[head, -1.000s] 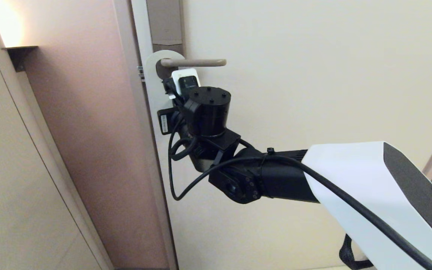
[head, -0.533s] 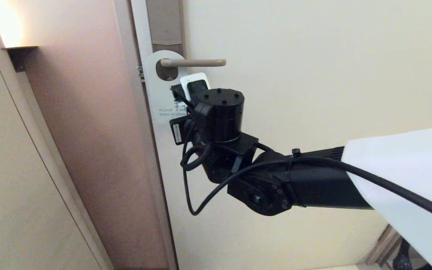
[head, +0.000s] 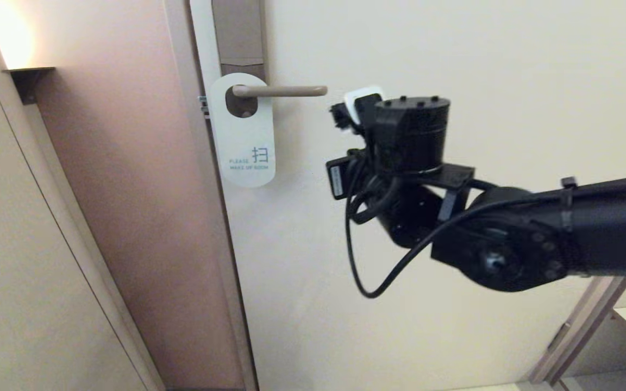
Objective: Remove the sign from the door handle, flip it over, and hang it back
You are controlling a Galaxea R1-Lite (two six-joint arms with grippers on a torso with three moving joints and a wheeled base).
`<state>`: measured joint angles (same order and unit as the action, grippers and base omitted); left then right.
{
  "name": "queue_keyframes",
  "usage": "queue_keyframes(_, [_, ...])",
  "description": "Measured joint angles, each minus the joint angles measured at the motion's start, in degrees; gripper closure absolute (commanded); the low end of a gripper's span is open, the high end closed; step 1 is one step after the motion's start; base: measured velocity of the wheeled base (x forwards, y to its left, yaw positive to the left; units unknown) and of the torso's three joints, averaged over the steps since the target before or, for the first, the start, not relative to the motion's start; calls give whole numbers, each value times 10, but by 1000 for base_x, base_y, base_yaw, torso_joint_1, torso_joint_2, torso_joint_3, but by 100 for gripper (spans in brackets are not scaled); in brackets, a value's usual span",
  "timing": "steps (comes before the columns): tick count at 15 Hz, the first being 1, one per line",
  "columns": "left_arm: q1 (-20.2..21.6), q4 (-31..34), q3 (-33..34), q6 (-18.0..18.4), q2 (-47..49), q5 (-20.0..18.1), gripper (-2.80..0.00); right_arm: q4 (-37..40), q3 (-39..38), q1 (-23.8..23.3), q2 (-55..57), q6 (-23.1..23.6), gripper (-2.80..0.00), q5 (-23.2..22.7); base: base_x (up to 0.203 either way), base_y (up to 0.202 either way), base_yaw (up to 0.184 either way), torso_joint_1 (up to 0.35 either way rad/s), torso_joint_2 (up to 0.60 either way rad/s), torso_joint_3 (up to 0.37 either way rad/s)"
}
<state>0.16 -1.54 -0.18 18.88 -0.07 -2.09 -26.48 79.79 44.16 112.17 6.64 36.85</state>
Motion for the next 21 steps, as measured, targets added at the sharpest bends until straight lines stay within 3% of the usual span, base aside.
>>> queue_keyframes(5, [0, 0, 0, 0, 0, 0, 0, 100, -57, -133, -115, -3, 0, -9, 0, 0, 0, 0, 0, 0])
queue_keyframes(10, [0, 0, 0, 0, 0, 0, 0, 127, -208, -257, -263, -3, 0, -87, 0, 0, 0, 0, 0, 0])
queue_keyframes(13, [0, 0, 0, 0, 0, 0, 0, 117, -314, -284, -348, -5, 0, -113, 0, 0, 0, 0, 0, 0])
queue_keyframes(21, [0, 0, 0, 0, 0, 0, 0, 80, -594, -294, -571, -14, 0, -120, 0, 0, 0, 0, 0, 0])
